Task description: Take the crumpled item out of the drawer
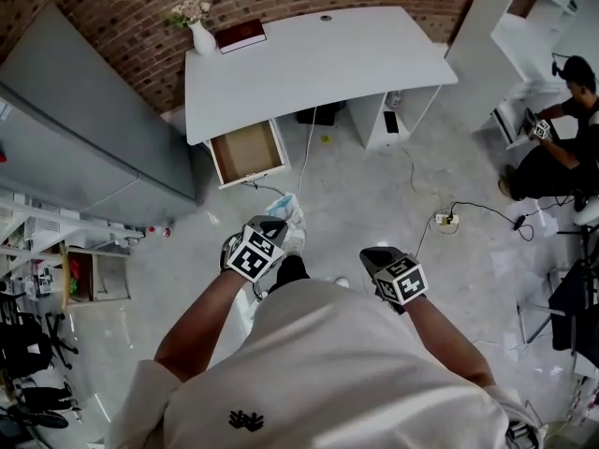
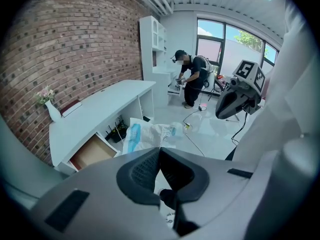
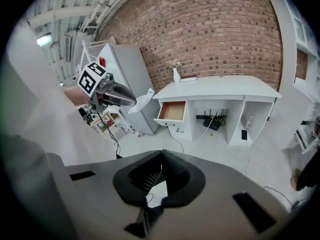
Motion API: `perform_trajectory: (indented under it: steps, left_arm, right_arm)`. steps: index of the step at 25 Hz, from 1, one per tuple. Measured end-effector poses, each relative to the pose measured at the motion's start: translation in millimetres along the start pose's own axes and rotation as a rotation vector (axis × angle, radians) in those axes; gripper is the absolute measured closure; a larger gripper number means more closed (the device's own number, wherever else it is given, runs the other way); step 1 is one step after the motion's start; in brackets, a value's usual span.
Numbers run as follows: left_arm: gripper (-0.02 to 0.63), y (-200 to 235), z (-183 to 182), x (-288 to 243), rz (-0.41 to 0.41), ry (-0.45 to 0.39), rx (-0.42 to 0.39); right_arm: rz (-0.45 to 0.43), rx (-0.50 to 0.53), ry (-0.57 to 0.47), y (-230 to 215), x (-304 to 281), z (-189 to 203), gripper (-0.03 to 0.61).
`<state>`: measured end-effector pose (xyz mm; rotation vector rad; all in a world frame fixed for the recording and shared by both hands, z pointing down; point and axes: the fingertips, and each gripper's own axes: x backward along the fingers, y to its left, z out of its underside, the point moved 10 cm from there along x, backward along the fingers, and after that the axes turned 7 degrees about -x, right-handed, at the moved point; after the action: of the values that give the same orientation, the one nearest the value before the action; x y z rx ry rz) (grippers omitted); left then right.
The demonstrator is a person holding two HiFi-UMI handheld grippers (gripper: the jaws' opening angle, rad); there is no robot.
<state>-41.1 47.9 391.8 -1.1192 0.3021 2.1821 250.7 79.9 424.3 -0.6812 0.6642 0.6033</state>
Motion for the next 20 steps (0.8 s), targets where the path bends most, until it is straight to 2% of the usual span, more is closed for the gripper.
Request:
perform_trajectory:
  steps: [6,20]
  left_arm:
    - [0.589,-14.2,-3.8,6.9,0.01,0.012,-0.042]
    - [0.589,-28.1,-13.6,11.9,0.021,-0.003,-0.061]
  right_arm:
    - [0.0,0.015,-0.009,-0.9,4.3,-3.7,0.549]
    - [0.002,0.003,-0.051,-2.7,14.9,-3.9,0.549]
